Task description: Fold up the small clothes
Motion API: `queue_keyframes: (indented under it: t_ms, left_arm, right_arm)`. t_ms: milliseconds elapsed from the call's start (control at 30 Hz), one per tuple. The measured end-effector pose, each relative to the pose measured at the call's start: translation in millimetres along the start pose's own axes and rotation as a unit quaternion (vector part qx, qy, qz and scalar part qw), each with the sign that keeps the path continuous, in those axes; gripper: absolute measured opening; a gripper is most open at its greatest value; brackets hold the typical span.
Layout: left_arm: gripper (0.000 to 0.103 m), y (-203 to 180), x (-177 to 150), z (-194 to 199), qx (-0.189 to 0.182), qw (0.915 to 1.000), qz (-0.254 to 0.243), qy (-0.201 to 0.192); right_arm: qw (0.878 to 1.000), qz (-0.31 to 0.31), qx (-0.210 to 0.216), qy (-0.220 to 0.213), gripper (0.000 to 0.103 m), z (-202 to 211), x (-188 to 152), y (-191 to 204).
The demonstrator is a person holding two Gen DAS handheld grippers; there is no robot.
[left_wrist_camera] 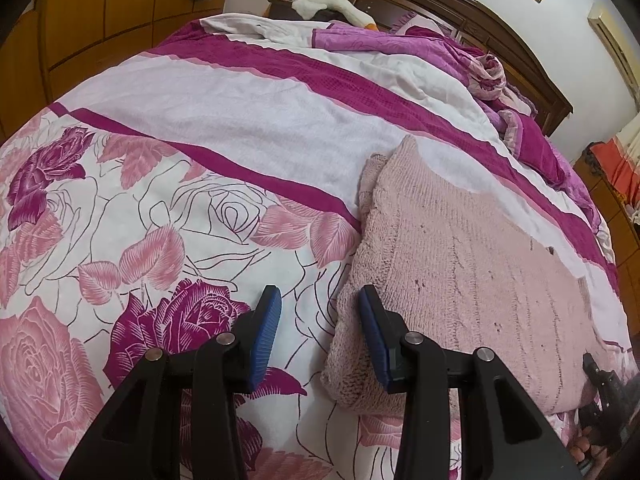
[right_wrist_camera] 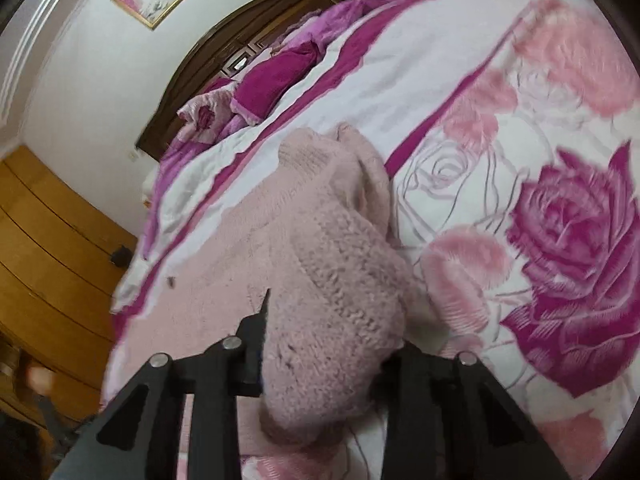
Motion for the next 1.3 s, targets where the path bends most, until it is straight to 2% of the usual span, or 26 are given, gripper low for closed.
queue_keyframes:
  t_ms: [367, 433, 567, 833, 1033, 1300]
  left_arm:
    - [0.018, 1, -1, 5, -0.009, 0.9999, -0.004, 0.009]
    - [0.018, 3, 0, 10, -0.022, 0.9997, 0.000, 0.013]
    - [0.018, 7, 2, 22, -0.048, 0.9987, 0.011, 0.014]
    - [0.018, 18, 5, 42, -0.060, 0.9977, 0.018, 0.026]
    - [0.018, 16, 11, 51, -0.041, 0.9987, -0.022, 0.018]
    - [0.018, 23, 15, 51, -0.027, 0.9990, -0.033, 0.016]
  right_arm:
    - [1.000, -0.012, -0.008, -0.005, 0.038, -3, 4, -2]
    - [1.000, -0.007, -0.011, -0.007, 0.033, -4, 6, 1]
    - [1.000, 0.002, -0.013, -0.010, 0.031, -1, 10, 12]
    - [0.998, 0.064, -0.024, -0.003, 0.031, 0, 26, 62]
    - [0.992, 0.118, -0.032, 0.012, 0.030, -5, 33, 106]
    - [0.976, 0.211, -0.037, 0.028, 0.029, -26, 20, 177]
Point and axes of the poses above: each gripper's, at about its wrist camera, not at the fingertips, and z roughly against the way its jaws point, y to its left, x to its top, the point moved 3 cm from there along -z, roughly the way its jaws point, and after that the axes turned 15 degrees about x, right-handed, at the moved point
